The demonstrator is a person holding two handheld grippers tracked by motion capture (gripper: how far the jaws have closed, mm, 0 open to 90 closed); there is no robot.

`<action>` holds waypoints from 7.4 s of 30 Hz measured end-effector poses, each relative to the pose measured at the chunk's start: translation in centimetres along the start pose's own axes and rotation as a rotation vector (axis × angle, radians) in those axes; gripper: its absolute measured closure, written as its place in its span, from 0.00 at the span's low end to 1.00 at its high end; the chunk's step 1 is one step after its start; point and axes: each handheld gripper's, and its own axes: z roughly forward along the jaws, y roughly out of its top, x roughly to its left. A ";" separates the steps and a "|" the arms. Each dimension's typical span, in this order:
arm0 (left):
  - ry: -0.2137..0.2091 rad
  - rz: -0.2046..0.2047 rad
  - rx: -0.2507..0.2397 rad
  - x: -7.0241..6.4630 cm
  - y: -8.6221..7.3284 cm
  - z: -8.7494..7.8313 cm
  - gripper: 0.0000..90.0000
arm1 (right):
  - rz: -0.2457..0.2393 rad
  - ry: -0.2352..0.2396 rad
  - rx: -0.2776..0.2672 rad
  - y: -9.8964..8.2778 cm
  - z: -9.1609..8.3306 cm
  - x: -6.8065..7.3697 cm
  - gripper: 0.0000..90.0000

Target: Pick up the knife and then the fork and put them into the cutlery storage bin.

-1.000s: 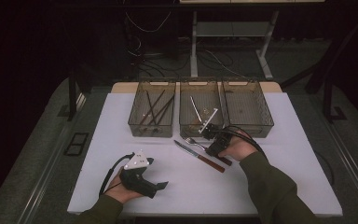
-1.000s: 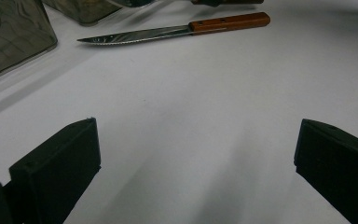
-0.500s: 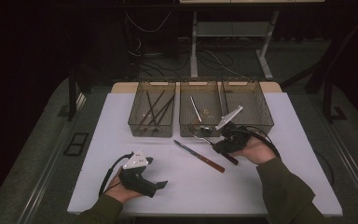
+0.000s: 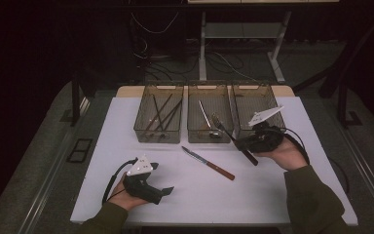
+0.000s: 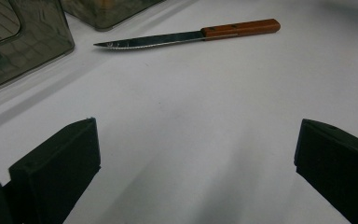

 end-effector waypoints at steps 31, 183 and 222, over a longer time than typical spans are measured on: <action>-0.001 0.009 -0.013 0.4 0.0 0.2 0.00 | 0.140 -0.307 -0.092 3.0 -4.8 -9.2 0.86; -0.015 0.016 -0.021 -0.1 0.1 0.0 0.00 | -0.125 -0.010 0.340 3.2 8.3 2.9 0.86; -0.021 0.021 -0.023 -0.1 0.1 0.0 0.00 | 0.141 -0.132 -0.268 -0.9 -4.5 -4.1 0.86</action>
